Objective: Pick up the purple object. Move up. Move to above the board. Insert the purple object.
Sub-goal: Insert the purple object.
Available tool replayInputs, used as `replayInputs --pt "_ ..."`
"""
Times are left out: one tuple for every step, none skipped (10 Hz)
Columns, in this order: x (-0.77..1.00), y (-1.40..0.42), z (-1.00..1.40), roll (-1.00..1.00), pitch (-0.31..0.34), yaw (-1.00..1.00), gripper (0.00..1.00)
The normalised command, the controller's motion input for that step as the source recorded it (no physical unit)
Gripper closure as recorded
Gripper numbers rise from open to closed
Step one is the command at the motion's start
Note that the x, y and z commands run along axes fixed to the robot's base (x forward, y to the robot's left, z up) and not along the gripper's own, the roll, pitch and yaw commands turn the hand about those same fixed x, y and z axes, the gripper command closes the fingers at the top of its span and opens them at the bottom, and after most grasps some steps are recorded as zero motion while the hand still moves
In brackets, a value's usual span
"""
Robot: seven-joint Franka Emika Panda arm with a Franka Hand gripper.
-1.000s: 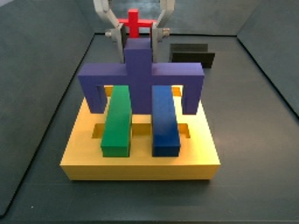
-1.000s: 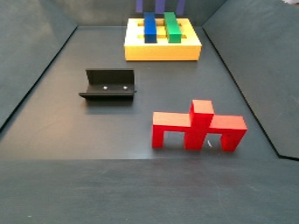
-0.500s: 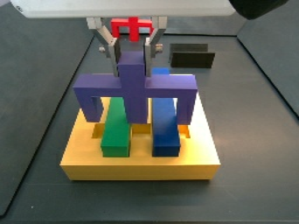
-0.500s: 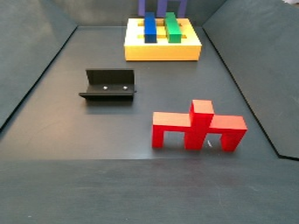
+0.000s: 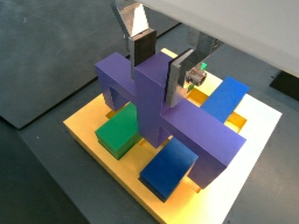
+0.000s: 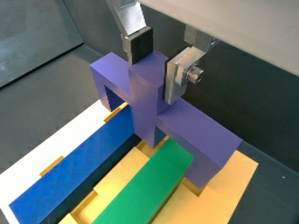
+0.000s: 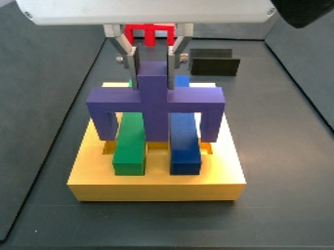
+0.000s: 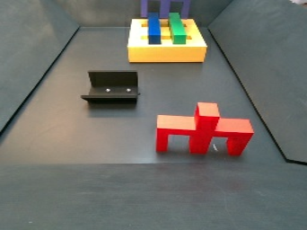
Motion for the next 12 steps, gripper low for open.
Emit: replayInputs --pt "0.1 0.0 -0.15 0.0 0.0 0.1 1.0" --pt "0.05 0.0 -0.16 0.04 0.0 0.03 1.0" --pt "0.03 0.0 -0.18 0.05 0.0 0.0 1.0" --pt "0.0 0.0 -0.22 0.01 0.0 0.0 1.0" --pt "0.02 0.0 -0.19 0.02 0.0 0.0 1.0" --pt "0.02 0.0 -0.19 0.04 0.0 0.0 1.0" --pt "0.03 0.0 -0.21 0.08 0.0 0.0 1.0" --pt "0.04 0.0 -0.21 0.09 0.0 0.0 1.0" --pt "0.05 0.0 -0.21 0.14 0.0 0.0 1.0" --pt "0.05 0.0 -0.18 0.17 0.0 0.0 1.0" --pt "0.07 -0.03 -0.14 0.18 0.0 0.0 1.0" --pt "0.08 -0.11 -0.11 0.18 0.0 0.0 1.0"
